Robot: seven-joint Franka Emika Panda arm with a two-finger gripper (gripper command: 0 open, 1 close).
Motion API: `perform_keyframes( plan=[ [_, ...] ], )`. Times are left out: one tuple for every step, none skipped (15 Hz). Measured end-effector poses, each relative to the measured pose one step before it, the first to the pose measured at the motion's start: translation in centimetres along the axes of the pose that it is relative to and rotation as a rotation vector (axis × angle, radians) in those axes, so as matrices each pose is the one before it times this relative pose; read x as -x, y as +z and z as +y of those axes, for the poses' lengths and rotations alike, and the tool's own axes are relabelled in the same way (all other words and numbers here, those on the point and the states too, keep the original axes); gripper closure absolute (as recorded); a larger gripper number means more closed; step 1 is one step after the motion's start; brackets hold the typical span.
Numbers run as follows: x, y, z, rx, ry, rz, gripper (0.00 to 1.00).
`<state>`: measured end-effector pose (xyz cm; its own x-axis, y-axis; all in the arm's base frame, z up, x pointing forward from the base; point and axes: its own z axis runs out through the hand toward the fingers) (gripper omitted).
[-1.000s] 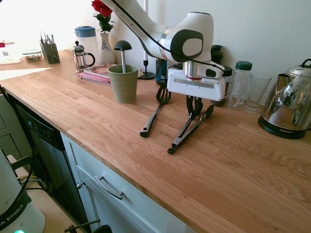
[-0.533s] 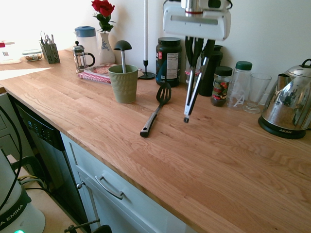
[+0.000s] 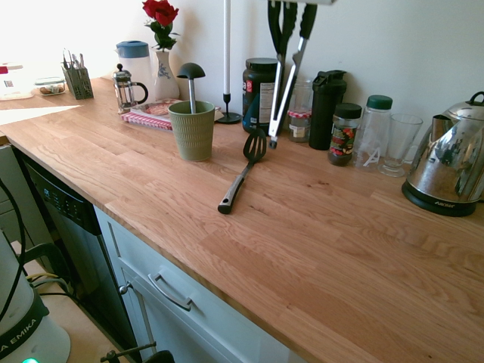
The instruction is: Put the tongs back in the holder
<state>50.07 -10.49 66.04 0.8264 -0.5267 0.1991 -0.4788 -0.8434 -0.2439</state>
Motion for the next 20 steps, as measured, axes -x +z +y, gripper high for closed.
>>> perform_keyframes(
  plan=[
    [1.845, -1.863, -2.163, -0.01941, -0.04668, 0.00231, 1.00],
    [1.843, -1.556, -2.271, -0.01636, -0.04329, 0.00184, 1.00],
    [1.638, -1.175, -2.379, -0.01371, -0.03477, 0.00268, 1.00],
    [1.531, -0.713, -2.452, -0.01084, -0.03321, 0.00078, 1.00],
    [1.139, -0.031, -2.044, -0.00460, -0.02865, -0.00397, 1.00],
    [0.833, 0.373, -1.716, -0.00154, -0.02258, -0.00875, 1.00],
    [0.659, 0.527, -1.249, 0.00134, -0.01839, -0.01139, 1.00],
    [0.382, 0.936, -0.924, -0.00544, -0.00706, -0.00317, 1.00],
    [0.308, 1.545, -0.803, -0.01217, 0.00536, 0.00060, 1.00],
    [0.289, 1.802, -0.487, -0.01072, 0.00709, -0.00908, 1.00],
    [0.113, 1.731, -0.341, -0.00693, 0.00254, -0.01117, 1.00],
    [-0.017, 1.400, -0.190, -0.00231, -0.00088, -0.00269, 1.00],
    [-0.194, 1.079, 0.086, -0.00137, 0.00116, 0.00344, 1.00],
    [-0.337, 0.853, 0.127, -0.00351, -0.00270, 0.01042, 1.00],
    [-0.320, 0.592, 0.055, -0.00259, -0.00467, 0.00646, 1.00],
    [-0.317, 0.448, 0.108, -0.00075, -0.00152, 0.00148, 1.00],
    [-0.266, 0.535, 0.143, 0.00211, 0.00300, -0.00393, 1.00],
    [-0.245, 0.574, 0.146, 0.00410, 0.00288, -0.00552, 1.00],
    [-0.294, 0.674, 0.209, 0.00484, 0.00410, -0.00702, 1.00],
    [-0.322, 0.748, 0.195, 0.00567, 0.00346, -0.00623, 1.00]
  ],
)
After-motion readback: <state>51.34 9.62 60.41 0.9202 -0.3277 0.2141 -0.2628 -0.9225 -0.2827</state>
